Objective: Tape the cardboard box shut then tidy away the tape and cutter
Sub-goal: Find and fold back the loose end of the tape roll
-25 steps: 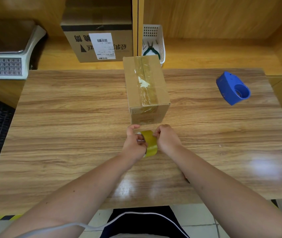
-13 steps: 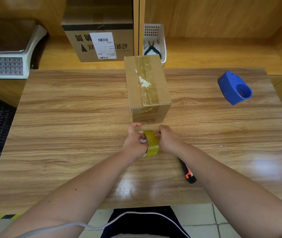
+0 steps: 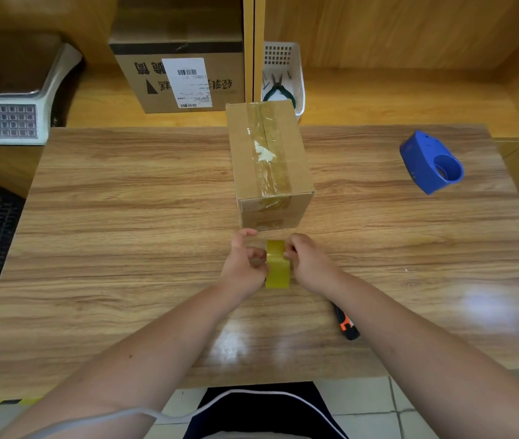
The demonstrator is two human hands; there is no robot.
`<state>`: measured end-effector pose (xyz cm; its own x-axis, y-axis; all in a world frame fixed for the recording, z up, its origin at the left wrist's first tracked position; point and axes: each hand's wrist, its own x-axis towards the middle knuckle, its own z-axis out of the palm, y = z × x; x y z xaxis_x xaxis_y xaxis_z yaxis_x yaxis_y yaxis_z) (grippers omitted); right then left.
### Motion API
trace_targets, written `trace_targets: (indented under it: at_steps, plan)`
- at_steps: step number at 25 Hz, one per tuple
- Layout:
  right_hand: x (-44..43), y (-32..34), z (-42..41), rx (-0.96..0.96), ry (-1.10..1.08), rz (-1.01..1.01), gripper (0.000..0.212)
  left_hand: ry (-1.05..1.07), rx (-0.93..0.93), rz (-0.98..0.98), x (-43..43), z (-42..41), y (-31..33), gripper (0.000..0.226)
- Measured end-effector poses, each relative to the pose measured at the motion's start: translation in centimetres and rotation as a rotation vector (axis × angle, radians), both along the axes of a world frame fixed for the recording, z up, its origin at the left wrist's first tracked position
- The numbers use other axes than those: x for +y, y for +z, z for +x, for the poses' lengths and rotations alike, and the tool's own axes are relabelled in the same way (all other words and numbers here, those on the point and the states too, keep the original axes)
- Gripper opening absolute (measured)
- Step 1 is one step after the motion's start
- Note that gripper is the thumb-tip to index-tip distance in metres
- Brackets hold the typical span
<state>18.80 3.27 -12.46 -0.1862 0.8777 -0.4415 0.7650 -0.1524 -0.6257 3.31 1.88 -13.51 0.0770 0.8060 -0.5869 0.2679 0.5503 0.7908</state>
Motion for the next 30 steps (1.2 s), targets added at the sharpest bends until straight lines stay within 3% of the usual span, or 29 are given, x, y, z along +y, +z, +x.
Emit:
trace_targets:
  at_steps: [3,6,11,15,24,30]
  plan:
    - [0.1,-0.6,0.1,0.021,-0.05,-0.033,0.018,0.021,-0.034,-0.013,0.2,0.3,-0.3,0.058]
    - [0.3,-1.1,0.2,0.033,-0.083,0.005,0.009,-0.019,-0.048,-0.008,0.6,0.6,-0.5,0.049]
    - [0.6,-0.5,0.2,0.0,-0.063,0.032,0.014,-0.161,0.049,0.063,0.7,1.1,-0.8,0.07]
    - [0.5,-0.1,0.9,-0.008,-0.013,0.014,0.024,-0.16,0.071,0.047,0.9,1.7,-0.4,0.068]
    - [-0.4,0.4,1.9,-0.021,0.033,0.004,0.01,-0.178,0.11,0.057,0.5,2.5,-0.2,0.069]
    - [0.6,1.2,1.6,0.088,-0.066,0.191,0.013,-0.208,0.133,0.072,0.7,2.8,0.1,0.066]
